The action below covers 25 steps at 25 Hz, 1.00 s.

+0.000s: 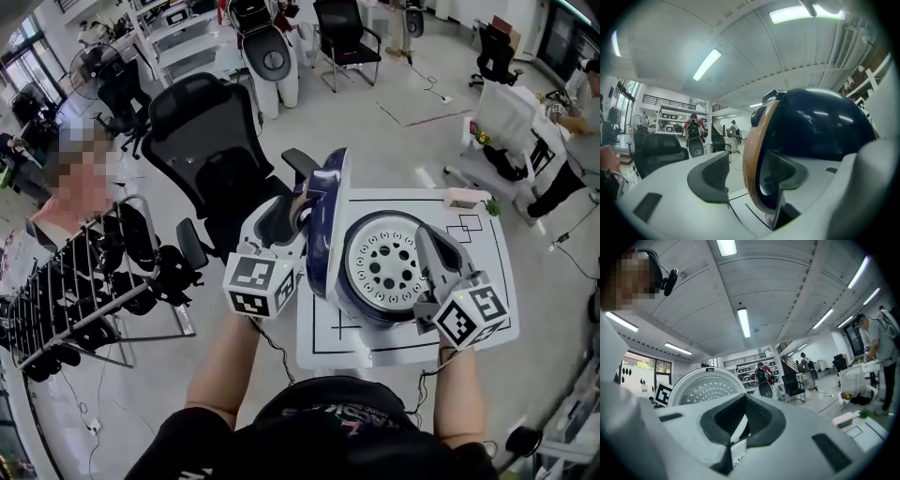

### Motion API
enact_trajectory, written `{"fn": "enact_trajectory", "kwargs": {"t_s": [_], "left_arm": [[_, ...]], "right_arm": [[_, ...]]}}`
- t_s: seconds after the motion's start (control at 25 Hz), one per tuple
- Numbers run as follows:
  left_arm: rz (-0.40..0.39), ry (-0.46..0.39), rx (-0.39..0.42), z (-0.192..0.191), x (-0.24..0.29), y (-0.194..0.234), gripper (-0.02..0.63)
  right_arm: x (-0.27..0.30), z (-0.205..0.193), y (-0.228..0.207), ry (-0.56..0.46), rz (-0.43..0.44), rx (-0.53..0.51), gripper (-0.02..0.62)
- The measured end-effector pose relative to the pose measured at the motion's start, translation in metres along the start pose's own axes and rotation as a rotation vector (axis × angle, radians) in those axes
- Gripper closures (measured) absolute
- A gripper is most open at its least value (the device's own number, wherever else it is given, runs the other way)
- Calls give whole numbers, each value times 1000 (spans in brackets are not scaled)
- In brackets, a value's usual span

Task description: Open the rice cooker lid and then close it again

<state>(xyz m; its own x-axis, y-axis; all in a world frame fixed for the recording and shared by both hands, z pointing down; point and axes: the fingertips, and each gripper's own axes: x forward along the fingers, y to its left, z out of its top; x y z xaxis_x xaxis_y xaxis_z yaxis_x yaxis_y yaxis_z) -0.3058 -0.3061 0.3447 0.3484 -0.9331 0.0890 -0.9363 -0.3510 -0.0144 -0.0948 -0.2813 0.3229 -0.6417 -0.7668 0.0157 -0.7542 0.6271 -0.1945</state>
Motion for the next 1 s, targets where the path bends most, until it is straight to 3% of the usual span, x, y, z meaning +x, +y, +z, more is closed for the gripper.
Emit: {"fn": "enact_trajectory", "kwargs": {"t_s": [0.24,1.0], "left_arm": [[-22,4,43,1,7,-5,479],[-24,43,244,14,20,-48,480]], "right_arm": [[-3,0,-1,0,-21,-1,594],[-34,5,-6,-38,-97,3,594]]}}
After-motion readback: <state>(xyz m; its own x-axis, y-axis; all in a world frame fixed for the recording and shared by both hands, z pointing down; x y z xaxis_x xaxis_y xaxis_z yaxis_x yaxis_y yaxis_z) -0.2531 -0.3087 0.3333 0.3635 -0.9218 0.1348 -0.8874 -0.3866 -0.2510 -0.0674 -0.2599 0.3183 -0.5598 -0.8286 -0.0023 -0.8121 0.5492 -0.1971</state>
